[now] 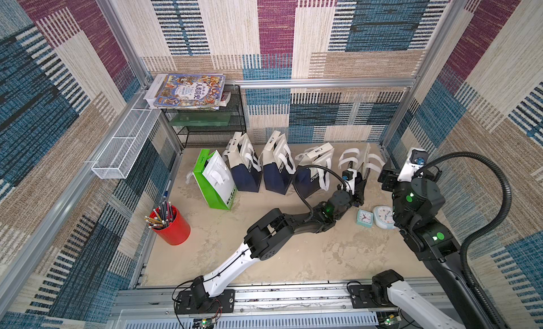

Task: Open the takeout bag
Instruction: Pick up the takeout bag at the center of the board.

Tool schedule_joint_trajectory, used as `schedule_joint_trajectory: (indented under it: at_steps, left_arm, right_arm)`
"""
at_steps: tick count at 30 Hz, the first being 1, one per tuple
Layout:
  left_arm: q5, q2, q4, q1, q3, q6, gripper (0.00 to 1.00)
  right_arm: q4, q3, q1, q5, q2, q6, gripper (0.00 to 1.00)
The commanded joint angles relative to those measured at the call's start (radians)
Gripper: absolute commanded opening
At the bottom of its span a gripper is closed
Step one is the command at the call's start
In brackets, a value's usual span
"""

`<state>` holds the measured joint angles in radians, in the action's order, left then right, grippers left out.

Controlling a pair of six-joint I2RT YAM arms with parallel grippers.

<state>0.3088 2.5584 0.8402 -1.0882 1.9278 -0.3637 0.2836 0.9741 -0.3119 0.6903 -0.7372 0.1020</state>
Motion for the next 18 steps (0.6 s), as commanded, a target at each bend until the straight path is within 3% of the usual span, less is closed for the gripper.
schedule_joint_trajectory:
  at_steps: [1, 3, 9, 13, 18]
  left_arm:
    - [0.041, 0.030, -0.024, 0.002, 0.055, 0.025, 0.12]
    - [0.065, 0.044, -0.031, 0.002, 0.084, 0.045, 0.00]
    - [0.096, 0.024, 0.032, 0.001, 0.060, 0.165, 0.00]
    - [0.116, -0.085, 0.122, 0.001, -0.133, 0.276, 0.00]
    - [0.178, -0.253, 0.229, 0.001, -0.436, 0.348, 0.00]
  right_arm:
    - [0.005, -0.010, 0.001, -0.003, 0.010, -0.010, 0.84]
    - [0.006, -0.017, 0.002, -0.009, 0.015, -0.012, 0.83]
    - [0.016, -0.031, 0.002, -0.024, 0.030, -0.004, 0.80]
    - [0.005, -0.052, 0.002, -0.089, 0.043, 0.031, 0.75]
    - [-0.048, -0.119, 0.000, -0.215, 0.069, 0.112, 0.81]
